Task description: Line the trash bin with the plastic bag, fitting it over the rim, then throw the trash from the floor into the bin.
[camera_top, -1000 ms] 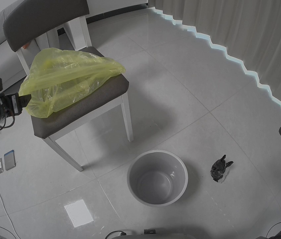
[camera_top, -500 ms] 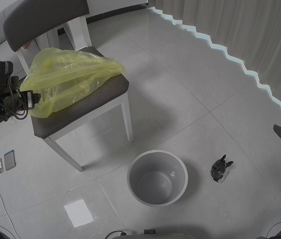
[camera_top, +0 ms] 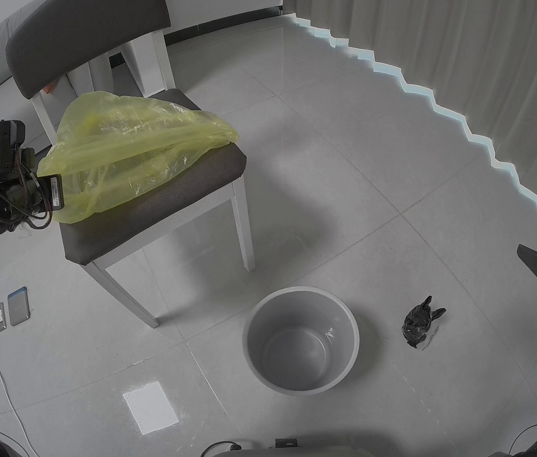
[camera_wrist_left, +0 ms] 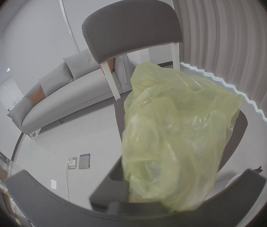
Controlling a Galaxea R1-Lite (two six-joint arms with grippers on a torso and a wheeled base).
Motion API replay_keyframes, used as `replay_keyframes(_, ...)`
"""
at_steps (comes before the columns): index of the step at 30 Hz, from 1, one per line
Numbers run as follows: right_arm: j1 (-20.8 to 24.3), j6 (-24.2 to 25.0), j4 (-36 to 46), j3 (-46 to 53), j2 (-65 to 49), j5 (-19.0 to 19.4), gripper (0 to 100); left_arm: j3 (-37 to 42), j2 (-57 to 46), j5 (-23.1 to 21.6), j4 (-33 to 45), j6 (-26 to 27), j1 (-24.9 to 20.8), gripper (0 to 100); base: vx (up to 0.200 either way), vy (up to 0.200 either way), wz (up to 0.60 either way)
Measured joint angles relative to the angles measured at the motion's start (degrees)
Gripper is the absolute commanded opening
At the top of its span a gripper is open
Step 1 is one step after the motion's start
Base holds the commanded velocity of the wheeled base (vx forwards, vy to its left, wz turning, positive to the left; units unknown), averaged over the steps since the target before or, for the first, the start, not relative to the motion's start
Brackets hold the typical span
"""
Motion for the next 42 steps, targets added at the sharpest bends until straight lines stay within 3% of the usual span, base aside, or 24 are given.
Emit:
replay_keyframes(8,0.22,0.00,0.01,0.45,0.23,0.02,100,-0.69,-4.11,-4.57,1.37,2.15,-2.49,0,0.000,0.000,0.00)
replay_keyframes(14,0.83,0.02,0.01,0.50,0.06,-0.11,100,-8.18,-10.25,-7.11,15.31,8.63,-8.09,0,0.000,0.000,0.00)
replay_keyframes(19,1.21,-0.05,0.22,-0.68,-0.02,-0.17,100,-21.16,-13.59,-7.68,28.56,11.37,-17.25,0,0.000,0.000,0.00)
replay_keyframes(23,1.51,-0.27,0.35,-2.26,0.09,-0.17,100,-30.87,-14.99,-6.78,35.93,12.78,-28.20,0,0.000,0.000,0.00)
replay_keyframes(27,1.95,-0.43,0.57,-4.13,0.80,-0.13,100,-35.39,-15.60,-5.47,39.27,13.24,-38.72,0,0.000,0.000,0.00)
replay_keyframes(33,2.76,-0.43,0.80,-9.29,5.05,0.13,100,-34.82,-16.21,-3.77,38.72,14.43,-54.60,0,0.000,0.000,0.00)
replay_keyframes(37,3.15,-0.18,0.88,-14.32,9.68,2.55,100,-32.16,-16.31,-3.41,38.12,15.18,-60.28,0,0.000,0.000,0.00)
replay_keyframes(42,3.34,1.56,2.22,-19.37,13.87,6.10,100,-29.88,-15.52,-4.95,38.28,15.73,-63.53,0,0.000,0.000,0.00)
